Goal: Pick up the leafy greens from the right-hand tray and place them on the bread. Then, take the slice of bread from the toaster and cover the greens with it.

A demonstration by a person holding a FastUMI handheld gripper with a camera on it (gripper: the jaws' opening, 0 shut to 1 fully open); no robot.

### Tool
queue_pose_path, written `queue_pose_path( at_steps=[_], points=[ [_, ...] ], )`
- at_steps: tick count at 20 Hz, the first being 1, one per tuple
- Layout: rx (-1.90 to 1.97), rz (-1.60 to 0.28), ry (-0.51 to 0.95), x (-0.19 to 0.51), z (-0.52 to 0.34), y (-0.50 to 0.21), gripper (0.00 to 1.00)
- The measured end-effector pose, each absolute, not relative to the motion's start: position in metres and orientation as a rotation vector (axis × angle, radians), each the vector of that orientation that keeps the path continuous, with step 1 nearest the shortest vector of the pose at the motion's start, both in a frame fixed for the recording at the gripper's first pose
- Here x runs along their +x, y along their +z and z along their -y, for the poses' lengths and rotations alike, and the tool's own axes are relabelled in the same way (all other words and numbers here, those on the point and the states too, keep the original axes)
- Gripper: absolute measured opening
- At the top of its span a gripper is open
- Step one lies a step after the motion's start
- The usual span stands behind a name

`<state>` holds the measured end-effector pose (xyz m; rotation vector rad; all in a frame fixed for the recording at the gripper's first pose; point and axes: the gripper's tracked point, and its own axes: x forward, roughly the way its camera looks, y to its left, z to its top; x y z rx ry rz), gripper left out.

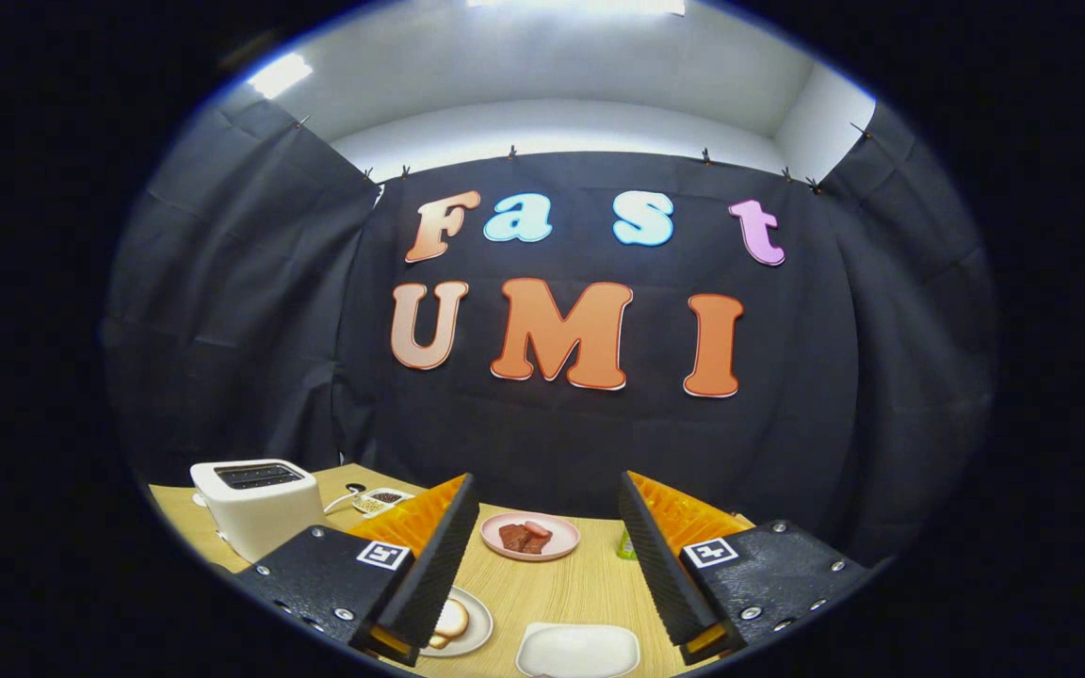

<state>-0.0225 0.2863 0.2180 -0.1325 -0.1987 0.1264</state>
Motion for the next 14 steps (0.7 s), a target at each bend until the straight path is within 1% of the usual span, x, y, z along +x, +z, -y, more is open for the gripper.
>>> queue_pose_path(
  at_steps=[5,14],
  points=[
    [-0.125,0.234,0.118,-0.032,-0.293,0.227,0.92],
    [-0.115,0.25,0.097,-0.022,-0.299,0.22,0.95]
  ],
)
